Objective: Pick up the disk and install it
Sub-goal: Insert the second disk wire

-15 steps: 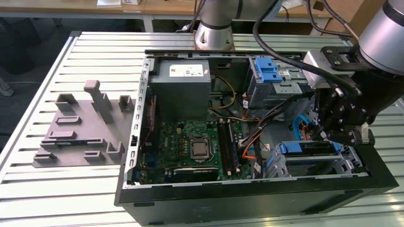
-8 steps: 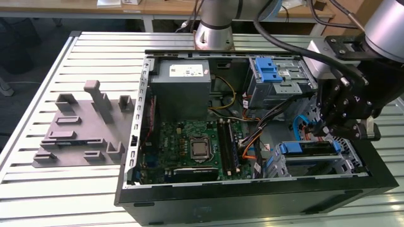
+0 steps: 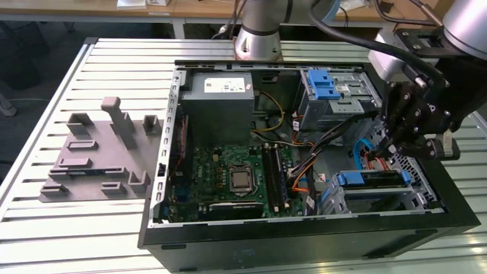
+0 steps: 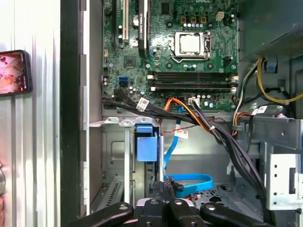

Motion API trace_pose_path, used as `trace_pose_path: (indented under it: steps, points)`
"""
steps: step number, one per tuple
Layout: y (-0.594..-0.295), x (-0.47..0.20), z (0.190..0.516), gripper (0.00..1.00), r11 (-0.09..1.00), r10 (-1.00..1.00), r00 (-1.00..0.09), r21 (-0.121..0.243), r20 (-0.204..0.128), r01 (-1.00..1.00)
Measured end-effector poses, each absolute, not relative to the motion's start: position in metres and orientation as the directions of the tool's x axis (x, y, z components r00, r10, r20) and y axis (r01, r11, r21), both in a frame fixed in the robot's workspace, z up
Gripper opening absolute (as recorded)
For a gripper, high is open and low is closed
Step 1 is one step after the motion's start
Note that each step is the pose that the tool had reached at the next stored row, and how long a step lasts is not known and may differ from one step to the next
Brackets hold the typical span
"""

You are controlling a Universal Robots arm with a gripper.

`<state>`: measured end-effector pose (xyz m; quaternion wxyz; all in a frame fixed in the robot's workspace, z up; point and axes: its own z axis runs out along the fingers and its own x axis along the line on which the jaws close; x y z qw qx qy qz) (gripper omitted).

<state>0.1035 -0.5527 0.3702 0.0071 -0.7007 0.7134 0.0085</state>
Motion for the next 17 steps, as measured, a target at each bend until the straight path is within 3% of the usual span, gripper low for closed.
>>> trace_pose_path:
  steps: [10, 11, 15, 17]
  points:
    - [-0.544, 0.104, 0.367, 0.11, 0.018, -1.0, -0.018, 0.003, -0.022, -1.0]
    - [-0.544, 0.104, 0.367, 0.17, 0.018, -1.0, -0.018, 0.003, -0.022, -1.0]
    - [-0.54, 0.104, 0.365, 0.19, 0.018, -1.0, -0.018, 0.003, -0.022, -1.0]
    - [-0.539, 0.104, 0.364, 0.25, 0.018, -1.0, -0.018, 0.003, -0.022, -1.0]
